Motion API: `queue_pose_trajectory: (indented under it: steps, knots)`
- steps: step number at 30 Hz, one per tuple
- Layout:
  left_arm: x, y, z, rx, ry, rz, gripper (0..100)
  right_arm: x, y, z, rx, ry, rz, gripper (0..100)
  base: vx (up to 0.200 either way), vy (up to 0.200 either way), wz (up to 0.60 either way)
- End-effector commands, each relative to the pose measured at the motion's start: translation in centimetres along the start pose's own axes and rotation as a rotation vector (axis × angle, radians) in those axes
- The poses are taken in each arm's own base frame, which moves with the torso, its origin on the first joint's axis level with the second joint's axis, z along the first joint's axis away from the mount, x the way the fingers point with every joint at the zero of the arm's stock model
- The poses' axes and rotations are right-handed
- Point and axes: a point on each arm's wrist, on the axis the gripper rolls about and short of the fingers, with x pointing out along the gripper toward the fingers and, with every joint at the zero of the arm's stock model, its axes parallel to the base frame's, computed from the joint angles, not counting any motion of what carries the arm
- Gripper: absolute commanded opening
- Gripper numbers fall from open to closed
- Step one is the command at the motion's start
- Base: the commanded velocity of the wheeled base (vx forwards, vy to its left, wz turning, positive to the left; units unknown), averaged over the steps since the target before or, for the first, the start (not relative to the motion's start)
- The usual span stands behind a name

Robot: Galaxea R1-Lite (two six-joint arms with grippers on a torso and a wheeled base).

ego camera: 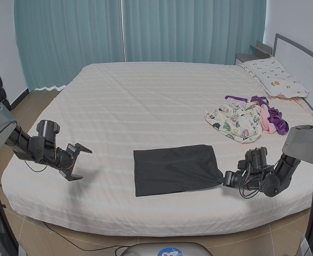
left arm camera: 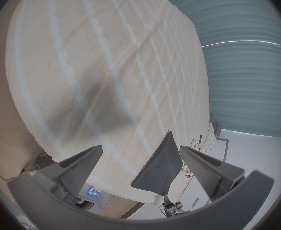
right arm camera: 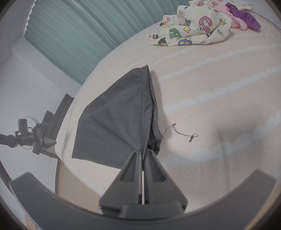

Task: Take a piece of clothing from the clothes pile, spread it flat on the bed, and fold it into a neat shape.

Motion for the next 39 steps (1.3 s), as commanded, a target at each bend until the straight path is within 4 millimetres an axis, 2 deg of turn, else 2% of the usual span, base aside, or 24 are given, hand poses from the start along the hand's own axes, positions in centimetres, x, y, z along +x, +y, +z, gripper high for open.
queue_pose_trajectory:
  steps: [1,2,7,13,19,27,37,39]
  knots:
    - [0.0,0.0,0.0,-0.001,0.0,0.0,100,-0.2,0.1,0.3,-0.002,-0.007,0.003,0,0.0,0.0,0.0]
    - [0.0,0.0,0.0,-0.001,0.0,0.0,100,-0.3,0.1,0.2,-0.001,-0.003,0.001,100,0.0,0.0,0.0]
    - [0.0,0.1,0.0,-0.002,0.001,0.002,100,-0.8,0.3,0.2,-0.004,0.023,-0.012,100,0.0,0.0,0.0]
    - [0.0,0.0,0.0,-0.001,-0.001,0.001,100,-0.5,0.3,1.3,-0.004,-0.023,0.002,100,0.0,0.0,0.0]
    - [0.0,0.0,0.0,0.001,0.002,0.001,100,2.1,-0.5,2.1,0.02,-0.048,0.001,100,0.0,0.0,0.0]
    - [0.0,0.0,0.0,0.002,0.0,0.0,100,4.4,-1.0,1.8,0.007,-0.053,0.008,100,0.15,0.0,0.0]
    - [0.0,0.0,-0.1,0.002,0.002,0.002,100,5.6,-1.0,1.3,-0.017,-0.081,0.039,100,0.0,0.0,0.0]
    - [0.0,0.0,-0.1,0.002,0.002,0.002,100,5.6,-1.0,1.3,-0.019,-0.083,0.045,100,0.2,0.0,0.0]
